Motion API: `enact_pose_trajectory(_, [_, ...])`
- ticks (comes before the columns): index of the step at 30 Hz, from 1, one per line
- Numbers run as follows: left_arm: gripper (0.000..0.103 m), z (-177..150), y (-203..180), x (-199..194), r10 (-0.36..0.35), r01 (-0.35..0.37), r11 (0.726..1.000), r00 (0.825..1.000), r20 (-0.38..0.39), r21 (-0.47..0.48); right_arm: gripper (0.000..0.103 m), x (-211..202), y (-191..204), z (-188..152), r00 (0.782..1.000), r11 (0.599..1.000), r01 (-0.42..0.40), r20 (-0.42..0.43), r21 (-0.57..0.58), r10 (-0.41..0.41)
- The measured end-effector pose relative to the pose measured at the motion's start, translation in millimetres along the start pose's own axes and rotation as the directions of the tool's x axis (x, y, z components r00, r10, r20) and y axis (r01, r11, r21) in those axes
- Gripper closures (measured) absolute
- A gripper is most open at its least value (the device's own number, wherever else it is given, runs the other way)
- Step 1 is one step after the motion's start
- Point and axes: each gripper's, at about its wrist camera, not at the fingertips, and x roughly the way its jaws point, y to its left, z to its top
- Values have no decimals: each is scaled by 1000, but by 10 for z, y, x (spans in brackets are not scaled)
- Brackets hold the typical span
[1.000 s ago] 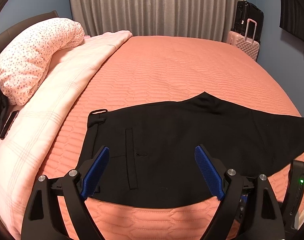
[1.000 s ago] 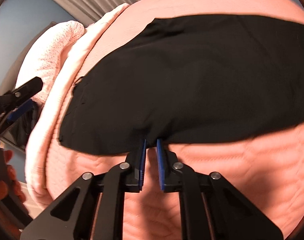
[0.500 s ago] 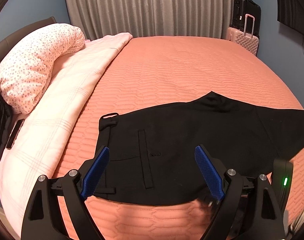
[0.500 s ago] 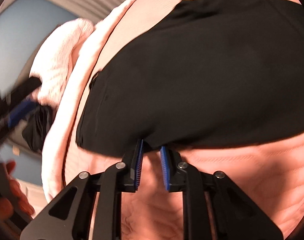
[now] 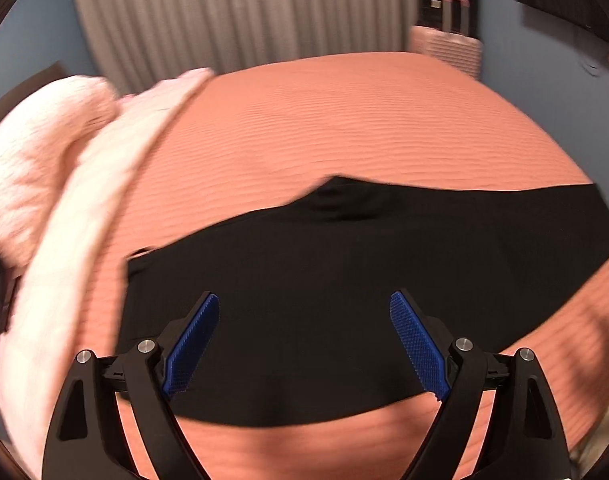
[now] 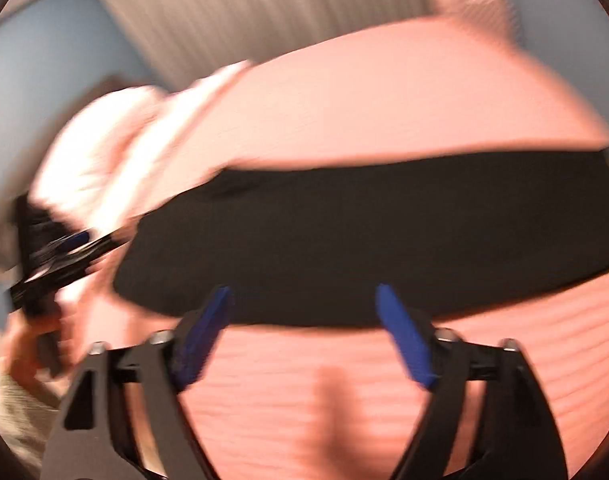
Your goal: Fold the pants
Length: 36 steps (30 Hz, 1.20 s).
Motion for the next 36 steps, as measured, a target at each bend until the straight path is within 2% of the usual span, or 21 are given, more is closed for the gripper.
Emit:
enact_pose_trajectory(1, [18, 65, -227, 56, -29, 29, 1000, 1000, -2, 1, 17, -146, -352, 123, 995, 995, 97, 24, -12, -97])
enact_pose_trajectory(2, [18, 113, -394, 102, -45, 45, 999, 999, -9, 5, 16, -315, -775, 258, 972, 974, 227, 62, -19, -225])
enact_pose_trajectory(3, [18, 173, -633, 170, -54, 55, 998, 998, -18, 22, 16, -414, -1169, 383, 947, 948, 317, 58, -27, -315])
enact_pose_trajectory(4, [18, 209, -790, 213, -45, 46, 998, 999, -21, 37, 16, -449, -1368, 437, 940, 940, 339, 51, -24, -338])
enact_pose_trajectory(7, [18, 307, -1232, 358, -42, 45, 997, 998, -47, 62, 16, -412, -2143, 658, 946, 946, 322, -30, -31, -323])
enact_pose_trajectory(9, [18, 365, -1443, 437, -57, 60, 997, 997, -59, 54, 15, -321, -2383, 731, 939, 939, 334, -55, -86, -339])
enact_pose_trajectory(12, [18, 411, -1638, 541, -12, 18, 996, 997, -81, 83, 15, -134, -2648, 813, 927, 919, 350, -75, -179, -368])
enact_pose_trajectory(15, [18, 406, -1707, 607, 25, -17, 997, 995, -98, 81, 15, -26, -2950, 782, 929, 924, 334, -99, -186, -356])
enact_pose_trajectory(23, [18, 480, -1679, 693, 112, -108, 993, 990, -87, 44, 16, 312, -3347, 663, 957, 975, 194, -197, -106, -211])
enact_pose_trajectory(24, [18, 487, -1675, 693, 117, -113, 993, 990, -83, 42, 23, 320, -3336, 632, 960, 981, 169, -211, -98, -186])
enact_pose_trajectory(26, [18, 498, -1679, 685, 120, -117, 992, 990, -79, 39, 29, 421, -3305, 582, 959, 986, 130, -239, -105, -152])
enact_pose_trajectory(28, [18, 494, -1692, 659, 123, -121, 992, 990, -71, 33, 29, 448, -3245, 536, 959, 982, 118, -240, -146, -151])
enact_pose_trajectory(31, [18, 512, -1705, 689, 118, -115, 992, 991, -69, 41, 29, 418, -3384, 547, 969, 994, 80, -230, -74, -95])
enact_pose_trajectory(32, [18, 510, -1710, 684, 118, -115, 992, 991, -66, 46, 27, 397, -3479, 558, 973, 999, 42, -227, -28, -48])
enact_pose_trajectory(33, [18, 510, -1715, 684, 117, -114, 992, 991, -64, 50, 24, 386, -3534, 568, 973, 999, 44, -224, -10, -45])
enact_pose_trajectory(34, [18, 514, -1713, 679, 114, -111, 992, 991, -64, 52, 23, 376, -3598, 577, 972, 997, 80, -224, 5, -77])
enact_pose_trajectory(36, [18, 513, -1708, 668, 117, -114, 992, 991, -63, 49, 23, 358, -3737, 559, 971, 997, 58, -234, 53, -44])
